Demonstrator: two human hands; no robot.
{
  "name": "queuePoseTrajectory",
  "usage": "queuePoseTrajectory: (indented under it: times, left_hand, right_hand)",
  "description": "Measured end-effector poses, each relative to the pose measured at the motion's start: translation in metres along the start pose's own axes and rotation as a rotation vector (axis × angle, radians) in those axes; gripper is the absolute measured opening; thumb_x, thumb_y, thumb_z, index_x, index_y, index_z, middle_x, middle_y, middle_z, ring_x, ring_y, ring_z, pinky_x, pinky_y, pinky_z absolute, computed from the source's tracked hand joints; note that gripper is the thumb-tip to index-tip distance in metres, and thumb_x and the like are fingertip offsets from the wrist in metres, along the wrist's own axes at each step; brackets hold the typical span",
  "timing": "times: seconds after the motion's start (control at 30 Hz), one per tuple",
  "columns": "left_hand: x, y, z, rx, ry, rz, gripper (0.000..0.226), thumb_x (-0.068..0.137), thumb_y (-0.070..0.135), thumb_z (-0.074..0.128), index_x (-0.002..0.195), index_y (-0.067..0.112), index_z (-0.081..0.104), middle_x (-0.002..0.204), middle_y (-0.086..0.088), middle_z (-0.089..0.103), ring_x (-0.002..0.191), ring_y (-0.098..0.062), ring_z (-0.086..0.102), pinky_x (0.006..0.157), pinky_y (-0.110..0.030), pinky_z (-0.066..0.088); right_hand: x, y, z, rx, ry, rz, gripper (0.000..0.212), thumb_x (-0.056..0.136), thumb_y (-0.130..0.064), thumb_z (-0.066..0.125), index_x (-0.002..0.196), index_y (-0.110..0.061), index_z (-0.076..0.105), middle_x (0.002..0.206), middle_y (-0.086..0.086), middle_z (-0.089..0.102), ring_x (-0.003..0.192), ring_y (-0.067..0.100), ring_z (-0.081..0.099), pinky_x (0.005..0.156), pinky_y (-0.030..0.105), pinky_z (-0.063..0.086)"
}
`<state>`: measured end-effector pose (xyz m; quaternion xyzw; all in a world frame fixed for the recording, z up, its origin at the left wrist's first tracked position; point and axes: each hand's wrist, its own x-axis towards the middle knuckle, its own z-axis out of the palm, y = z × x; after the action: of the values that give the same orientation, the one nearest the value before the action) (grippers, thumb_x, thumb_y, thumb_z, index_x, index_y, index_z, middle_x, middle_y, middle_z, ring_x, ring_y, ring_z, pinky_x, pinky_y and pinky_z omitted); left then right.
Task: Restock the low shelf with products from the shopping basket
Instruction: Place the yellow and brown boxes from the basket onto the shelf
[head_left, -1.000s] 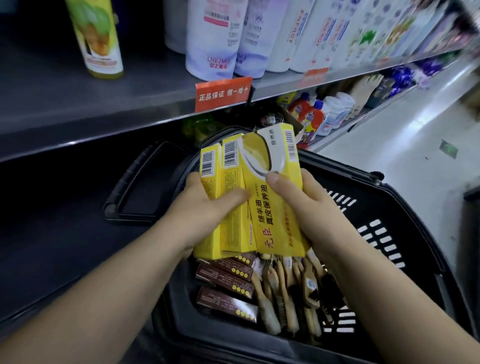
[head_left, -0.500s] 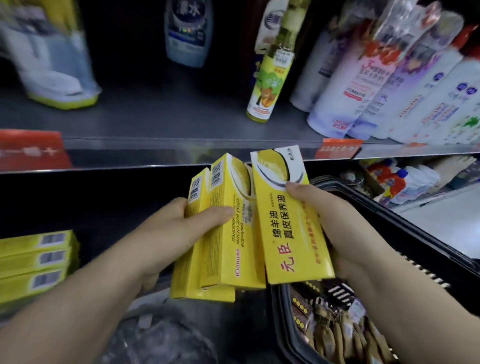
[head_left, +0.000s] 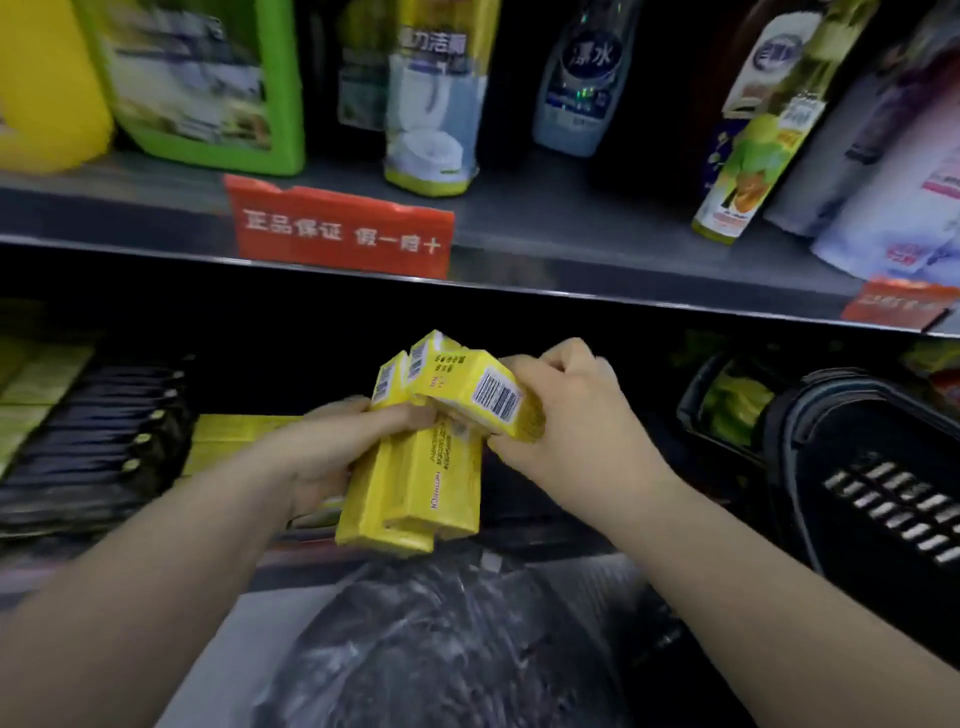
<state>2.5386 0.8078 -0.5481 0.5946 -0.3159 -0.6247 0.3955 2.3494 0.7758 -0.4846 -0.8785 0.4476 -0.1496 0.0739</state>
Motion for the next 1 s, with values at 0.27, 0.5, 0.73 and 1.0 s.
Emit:
queuePoseTrajectory:
  times: [0.27,0.5,0.73,1.0]
  left_hand:
    - [0.004,-0.047,-0.038,-0.149,0.147,0.036,0.080,0.043,0.048,0.080,0.115,0.022,0.056,0.097,-0.003,0.074,0.091,-0.023,0.070,0.081,-0.044,0.055]
    - [0.007,-0.054,-0.050,-0.092,0.300,0.111,0.079,0.032,0.055,0.081,0.102,0.035,0.052,0.100,0.004,0.070,0.087,-0.020,0.070,0.076,-0.042,0.057]
    - [0.000,-0.054,-0.073,-0.021,0.407,0.165,0.059,0.058,0.046,0.080,0.108,0.034,0.051,0.092,0.010,0.070,0.073,-0.006,0.069,0.056,-0.024,0.052]
    - [-0.049,-0.029,-0.126,0.107,0.509,0.133,0.090,0.024,0.065,0.081,0.105,0.039,0.055,0.095,0.005,0.071,0.086,-0.021,0.069,0.074,-0.042,0.056]
  right_hand:
    - [-0.004,-0.007,0.065,0.205,-0.114,-0.017,0.058,0.093,-0.020,0.055,0.127,-0.060,0.032,0.148,-0.018,0.008,0.097,0.007,0.058,0.082,0.021,0.050]
    - [0.012,-0.017,0.089,1.033,-0.115,0.139,0.047,0.094,-0.006,0.041,0.090,-0.037,0.075,0.144,-0.034,0.024,0.126,-0.023,0.023,0.095,0.007,0.032]
    - [0.034,-0.017,0.105,1.195,-0.092,0.329,0.058,0.081,-0.007,0.069,0.121,-0.044,0.048,0.112,-0.030,0.062,0.104,0.004,0.062,0.076,0.018,0.054]
    - [0.117,-0.019,0.145,0.464,-0.171,0.055,0.065,0.083,-0.020,0.067,0.140,-0.012,0.037,0.129,0.009,0.055,0.113,0.020,0.052,0.093,0.023,0.040]
